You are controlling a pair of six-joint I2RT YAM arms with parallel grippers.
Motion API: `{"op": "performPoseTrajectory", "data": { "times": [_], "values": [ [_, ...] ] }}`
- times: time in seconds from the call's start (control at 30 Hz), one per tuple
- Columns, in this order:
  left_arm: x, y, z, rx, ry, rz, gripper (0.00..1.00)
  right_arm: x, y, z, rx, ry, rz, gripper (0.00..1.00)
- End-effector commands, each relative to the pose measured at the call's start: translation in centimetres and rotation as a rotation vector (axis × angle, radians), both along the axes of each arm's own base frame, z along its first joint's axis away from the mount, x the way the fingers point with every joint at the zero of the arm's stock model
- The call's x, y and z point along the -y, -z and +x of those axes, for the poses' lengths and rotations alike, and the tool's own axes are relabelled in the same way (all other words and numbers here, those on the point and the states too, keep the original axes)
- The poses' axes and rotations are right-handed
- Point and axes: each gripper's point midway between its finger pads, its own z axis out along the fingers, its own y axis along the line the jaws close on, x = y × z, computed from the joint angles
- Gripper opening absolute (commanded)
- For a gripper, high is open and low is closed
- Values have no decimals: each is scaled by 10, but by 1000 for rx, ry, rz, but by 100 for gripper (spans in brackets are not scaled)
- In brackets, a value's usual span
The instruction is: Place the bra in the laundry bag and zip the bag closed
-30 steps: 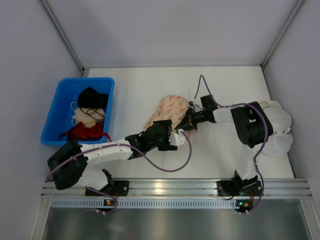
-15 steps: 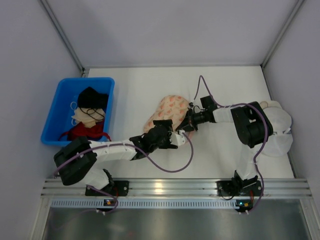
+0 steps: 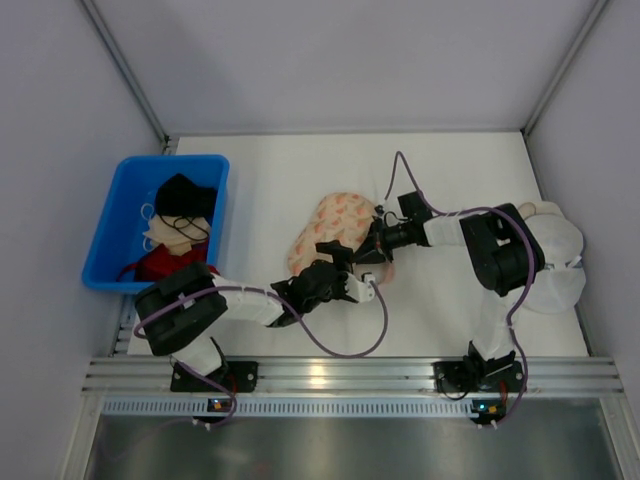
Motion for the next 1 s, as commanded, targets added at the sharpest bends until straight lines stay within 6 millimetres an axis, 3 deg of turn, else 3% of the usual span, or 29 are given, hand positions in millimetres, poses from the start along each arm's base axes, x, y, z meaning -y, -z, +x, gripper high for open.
{"op": "performPoseTrajectory", "data": {
  "times": [0.0,0.2,0.43,0.5,0.53,0.6,0.7,0.77,0.87,0.9,0.97],
  "values": [
    [8,-21,-9,79,79,-44,98,-10,-20,-10,25,-73,63,0],
    [-7,-11,-47,-50,127,5,98,-4,-15,-4,15,-45,35,0],
    [-22,-6,-76,-207,132,-23,97,0,-12,0,12,-37,30,0],
    [-15,-20,-94,-272,217,-55,92,0,-12,0,13,-38,31,0],
    [-21,-21,-106,-311,254,-30,89,0,-11,0,10,-40,30,0],
    [-13,-28,-132,-361,404,-39,77,0,-10,-1,4,-39,28,0],
    [-13,-34,-133,-267,463,26,66,1,-10,-1,-4,-32,27,0],
    [-11,-24,-127,-219,457,119,63,1,-9,-3,-15,-28,27,0],
    [0,-24,-110,-146,418,192,59,1,-8,-3,-19,-23,28,0],
    [9,-33,-106,-108,418,180,59,1,-9,-3,-19,-21,29,0],
    [13,-28,-98,-60,415,242,58,1,-9,-3,-19,-22,28,0]
  ]
}}
